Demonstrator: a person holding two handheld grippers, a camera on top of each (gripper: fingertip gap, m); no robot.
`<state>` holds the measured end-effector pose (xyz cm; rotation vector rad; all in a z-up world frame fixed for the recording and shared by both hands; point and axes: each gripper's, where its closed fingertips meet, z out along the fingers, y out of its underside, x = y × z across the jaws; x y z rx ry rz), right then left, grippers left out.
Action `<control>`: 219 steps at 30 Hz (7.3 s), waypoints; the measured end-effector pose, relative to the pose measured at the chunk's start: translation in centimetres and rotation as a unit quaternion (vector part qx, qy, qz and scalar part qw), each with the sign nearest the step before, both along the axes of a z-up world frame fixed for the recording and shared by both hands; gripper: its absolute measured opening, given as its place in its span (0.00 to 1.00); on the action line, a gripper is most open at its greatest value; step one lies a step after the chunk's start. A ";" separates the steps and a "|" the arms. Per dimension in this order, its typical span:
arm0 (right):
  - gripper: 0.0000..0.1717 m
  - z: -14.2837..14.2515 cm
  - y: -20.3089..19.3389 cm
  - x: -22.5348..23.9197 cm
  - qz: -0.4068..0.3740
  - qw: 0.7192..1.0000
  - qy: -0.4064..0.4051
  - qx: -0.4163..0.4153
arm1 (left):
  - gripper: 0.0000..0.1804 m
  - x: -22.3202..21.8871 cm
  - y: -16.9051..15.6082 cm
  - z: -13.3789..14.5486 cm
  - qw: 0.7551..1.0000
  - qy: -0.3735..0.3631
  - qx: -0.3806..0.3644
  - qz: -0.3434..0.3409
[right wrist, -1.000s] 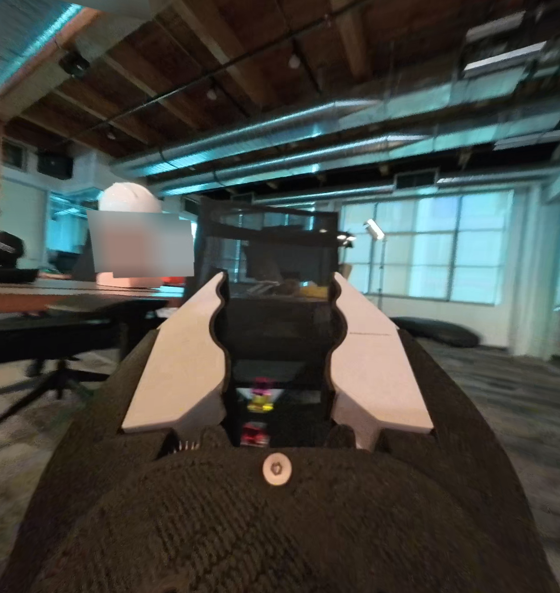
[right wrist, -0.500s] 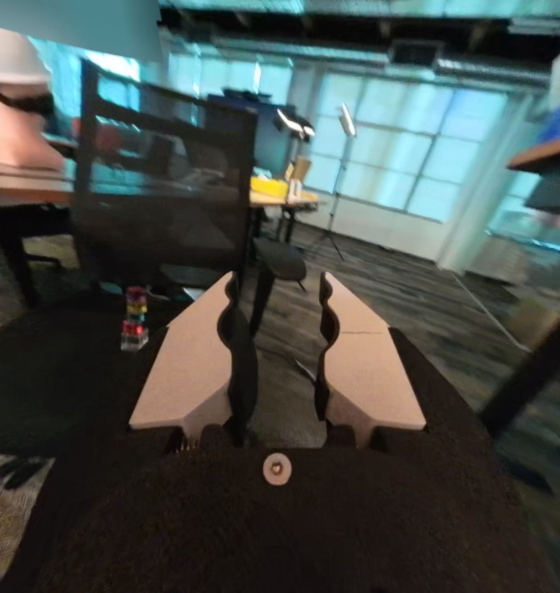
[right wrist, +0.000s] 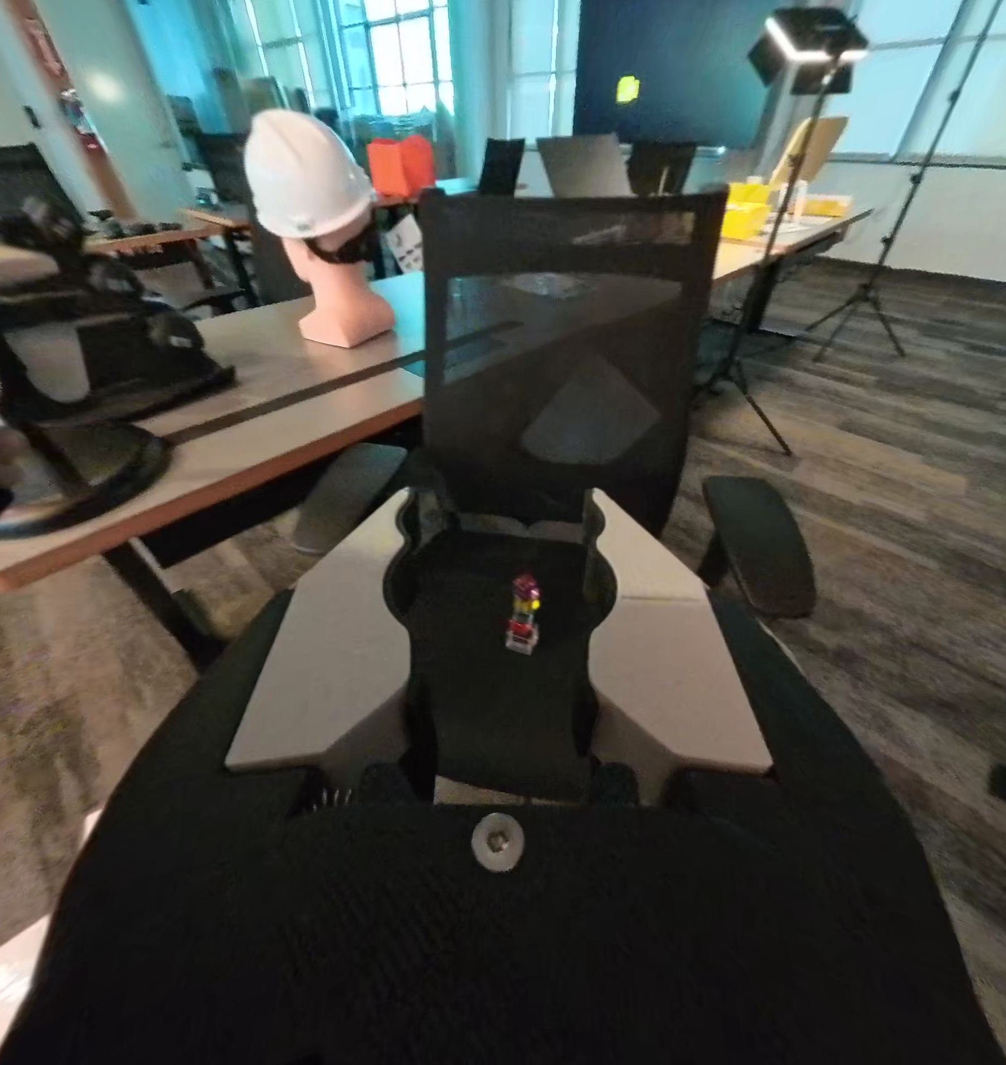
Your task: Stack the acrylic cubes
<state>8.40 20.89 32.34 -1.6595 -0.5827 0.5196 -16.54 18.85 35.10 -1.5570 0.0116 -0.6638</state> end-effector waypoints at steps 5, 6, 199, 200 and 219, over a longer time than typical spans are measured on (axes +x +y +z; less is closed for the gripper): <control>0.34 3.9 -5.6 -1.9 -0.013 0.999 0.038 0.001 | 0.65 0.0 -6.1 2.8 0.999 0.011 0.011 -0.051; 0.34 4.4 -6.8 -1.6 -0.030 0.998 0.049 0.003 | 0.65 0.2 -6.9 3.4 0.998 0.019 0.014 -0.062; 0.15 1.3 59.8 7.4 0.991 -0.033 0.039 0.126 | 0.54 51.9 64.5 1.5 0.092 0.002 -0.043 0.995; 0.15 1.6 57.4 7.5 0.992 -0.026 0.044 0.119 | 0.54 51.0 61.8 1.8 0.105 0.009 -0.041 0.994; 0.15 -1.7 29.7 -0.6 0.975 0.208 -0.063 0.041 | 0.58 43.6 18.8 1.1 0.313 0.028 -0.113 0.943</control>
